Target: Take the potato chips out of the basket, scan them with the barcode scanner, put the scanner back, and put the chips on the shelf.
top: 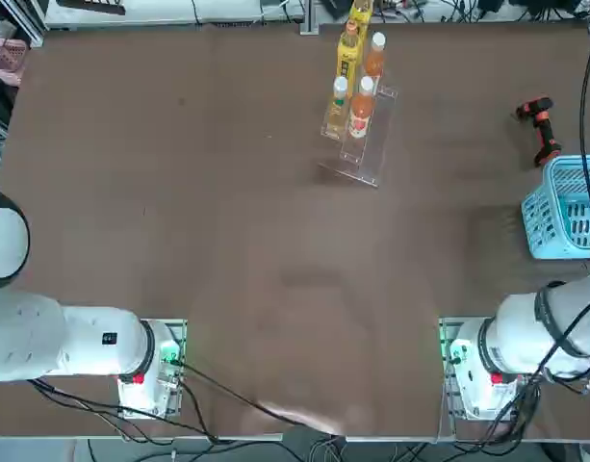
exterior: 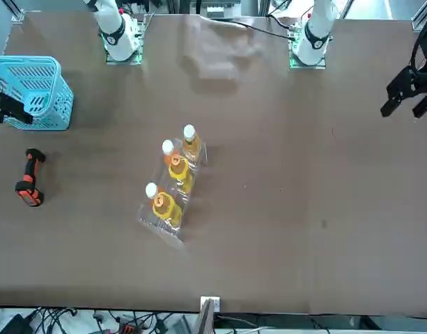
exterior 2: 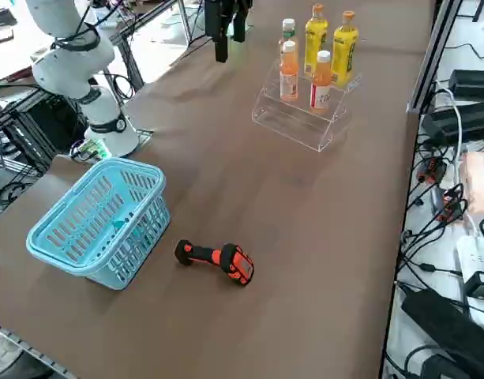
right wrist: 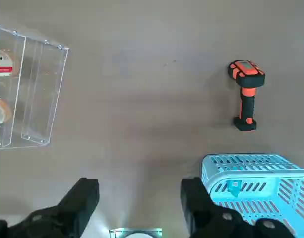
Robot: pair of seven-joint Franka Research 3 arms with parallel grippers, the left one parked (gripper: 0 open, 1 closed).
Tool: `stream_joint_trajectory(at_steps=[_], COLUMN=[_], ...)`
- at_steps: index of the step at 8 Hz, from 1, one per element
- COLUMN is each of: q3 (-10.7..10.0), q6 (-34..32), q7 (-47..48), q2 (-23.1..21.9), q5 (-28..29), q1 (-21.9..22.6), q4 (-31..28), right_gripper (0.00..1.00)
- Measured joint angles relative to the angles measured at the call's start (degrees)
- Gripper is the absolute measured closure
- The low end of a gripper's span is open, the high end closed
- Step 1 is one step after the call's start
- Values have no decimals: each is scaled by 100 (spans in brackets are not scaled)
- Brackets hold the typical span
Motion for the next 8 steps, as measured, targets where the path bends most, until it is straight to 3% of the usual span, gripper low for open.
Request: stream_joint_trajectory(at_steps=[8], q3=[-6], q6=[-273], q7=[-157], q2=[28], q5=[-61], q1=[-5], q4=[-225], right_gripper=[0])
